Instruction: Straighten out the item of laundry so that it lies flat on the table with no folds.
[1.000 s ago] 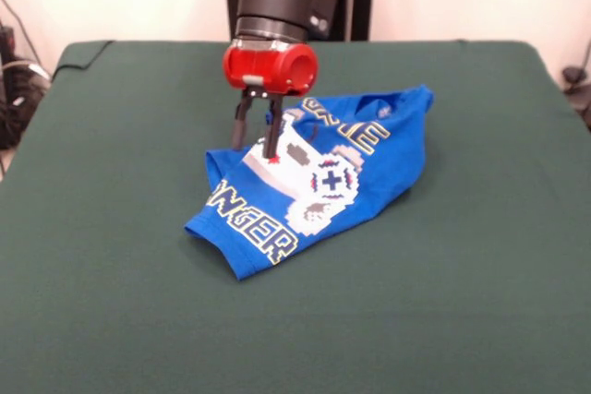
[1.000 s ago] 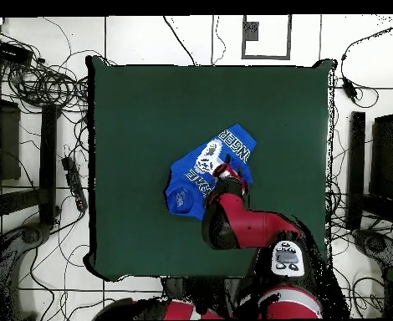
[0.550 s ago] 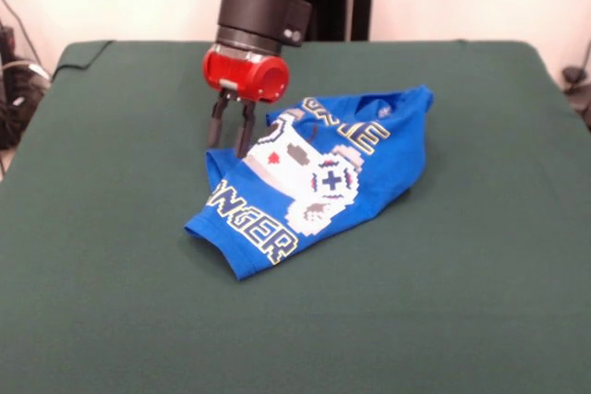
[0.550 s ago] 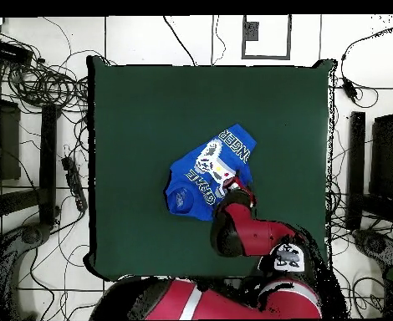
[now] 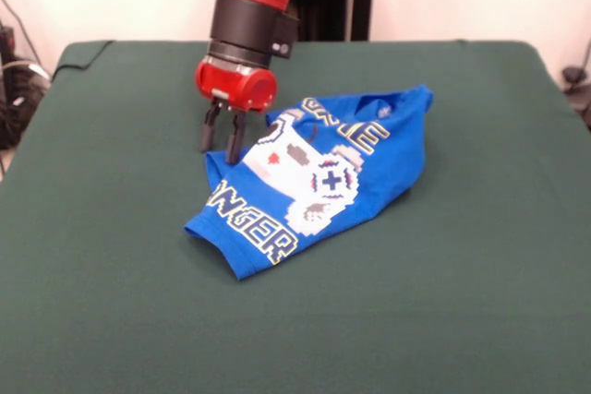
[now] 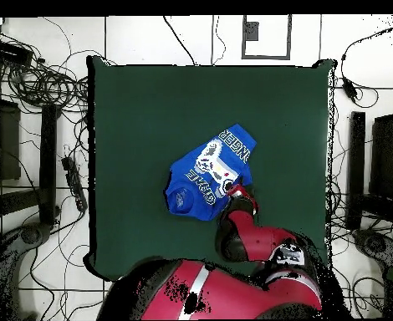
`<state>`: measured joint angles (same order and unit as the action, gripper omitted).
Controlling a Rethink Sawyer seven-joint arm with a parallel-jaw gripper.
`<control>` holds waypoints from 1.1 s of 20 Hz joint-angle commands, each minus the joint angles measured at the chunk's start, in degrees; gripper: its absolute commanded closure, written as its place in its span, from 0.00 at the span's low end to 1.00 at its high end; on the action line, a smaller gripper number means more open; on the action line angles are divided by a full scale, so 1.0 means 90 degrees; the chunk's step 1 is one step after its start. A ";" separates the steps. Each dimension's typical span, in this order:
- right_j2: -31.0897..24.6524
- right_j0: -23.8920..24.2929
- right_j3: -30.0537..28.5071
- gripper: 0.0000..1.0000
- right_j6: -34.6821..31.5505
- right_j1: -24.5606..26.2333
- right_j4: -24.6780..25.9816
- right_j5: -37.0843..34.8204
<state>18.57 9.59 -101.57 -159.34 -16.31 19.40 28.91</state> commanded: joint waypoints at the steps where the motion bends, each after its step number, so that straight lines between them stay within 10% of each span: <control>1: -0.0516 -0.0261 0.0218 0.00 -0.0286 0.0818 -0.0400 -0.0085; 15: -0.0566 -0.0308 0.0547 0.00 0.0095 0.0661 0.0005 -0.0903; 16: -0.0566 -0.0306 0.0579 1.00 0.0130 0.0654 0.0050 -0.0930; 22: -0.0447 -0.0401 0.0546 1.00 0.0048 0.0681 -0.0099 -0.0846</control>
<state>20.90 8.11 -100.85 -159.34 -14.43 19.21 29.56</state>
